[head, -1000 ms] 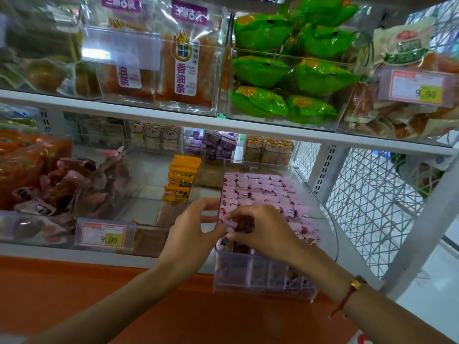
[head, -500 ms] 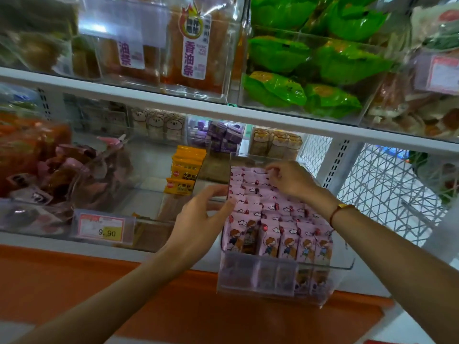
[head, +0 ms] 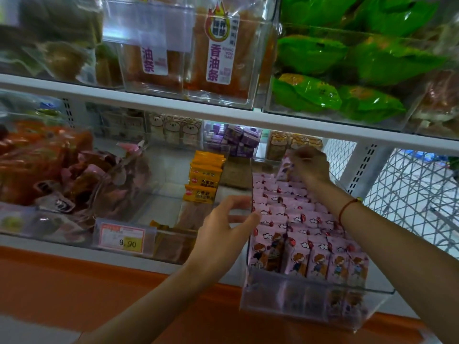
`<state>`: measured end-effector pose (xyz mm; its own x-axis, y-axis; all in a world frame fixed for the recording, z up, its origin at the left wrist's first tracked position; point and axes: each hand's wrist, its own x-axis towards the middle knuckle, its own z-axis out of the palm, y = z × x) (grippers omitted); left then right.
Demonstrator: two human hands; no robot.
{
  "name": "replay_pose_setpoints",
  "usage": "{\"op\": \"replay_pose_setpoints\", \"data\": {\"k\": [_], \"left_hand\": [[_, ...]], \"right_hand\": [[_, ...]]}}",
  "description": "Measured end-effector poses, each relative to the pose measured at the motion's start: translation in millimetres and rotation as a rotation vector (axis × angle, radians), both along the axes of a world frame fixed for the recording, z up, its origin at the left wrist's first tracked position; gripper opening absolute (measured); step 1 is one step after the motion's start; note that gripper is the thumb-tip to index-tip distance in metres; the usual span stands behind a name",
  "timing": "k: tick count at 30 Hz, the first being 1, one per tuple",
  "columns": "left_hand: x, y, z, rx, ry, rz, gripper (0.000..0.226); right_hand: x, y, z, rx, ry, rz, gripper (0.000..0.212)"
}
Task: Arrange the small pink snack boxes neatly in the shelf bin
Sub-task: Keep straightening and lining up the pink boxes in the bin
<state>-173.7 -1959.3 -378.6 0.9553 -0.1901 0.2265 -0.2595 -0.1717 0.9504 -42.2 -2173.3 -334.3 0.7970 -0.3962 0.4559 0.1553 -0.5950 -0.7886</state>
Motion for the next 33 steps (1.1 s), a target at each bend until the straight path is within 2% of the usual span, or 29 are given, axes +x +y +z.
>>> {"op": "replay_pose_setpoints", "data": {"k": [2, 5, 9, 11, 13, 15, 17, 21, 25, 28, 31, 33], "left_hand": [[0, 0, 1, 0.006, 0.010, -0.002, 0.038], [1, 4, 6, 0.092, -0.042, 0.057, 0.035], [-1, 3, 40, 0.029, -0.207, 0.153, 0.035], [-2, -8, 55, 0.116, -0.313, 0.096, 0.046], [-7, -21, 62, 0.316, -0.389, 0.021, 0.057], [-12, -31, 60, 0.392, -0.416, -0.003, 0.055], [-17, -35, 55, 0.336, -0.438, 0.027, 0.045], [-24, -35, 46, 0.234, -0.440, 0.110, 0.041], [-33, -36, 40, 0.209, -0.380, 0.080, 0.040], [-37, -36, 40, 0.282, -0.458, 0.085, 0.053], [-40, -34, 40, 0.258, -0.484, 0.047, 0.045], [-40, -33, 39, 0.263, -0.482, 0.017, 0.043]], "right_hand": [[-9, 5, 9, 0.271, -0.090, -0.049, 0.003], [-41, 17, 21, 0.524, -0.240, -0.095, 0.008], [-97, 35, 23, 0.758, -0.202, -0.014, 0.005], [-124, 44, 20, 0.764, -0.143, 0.053, 0.002], [-146, 50, 20, 0.783, -0.124, 0.111, 0.004], [-160, 51, 21, 0.825, -0.113, 0.158, 0.007], [-169, 48, 22, 0.864, -0.086, 0.202, 0.009], [-181, 34, 23, 0.865, -0.006, 0.385, 0.021], [-187, 29, 20, 0.683, 0.179, 0.639, 0.029], [-188, 30, 13, 0.599, 0.214, 0.588, 0.045], [-187, 32, 11, 0.554, 0.116, 0.398, 0.028], [-186, 31, 11, 0.561, 0.048, 0.343, 0.023]]}}
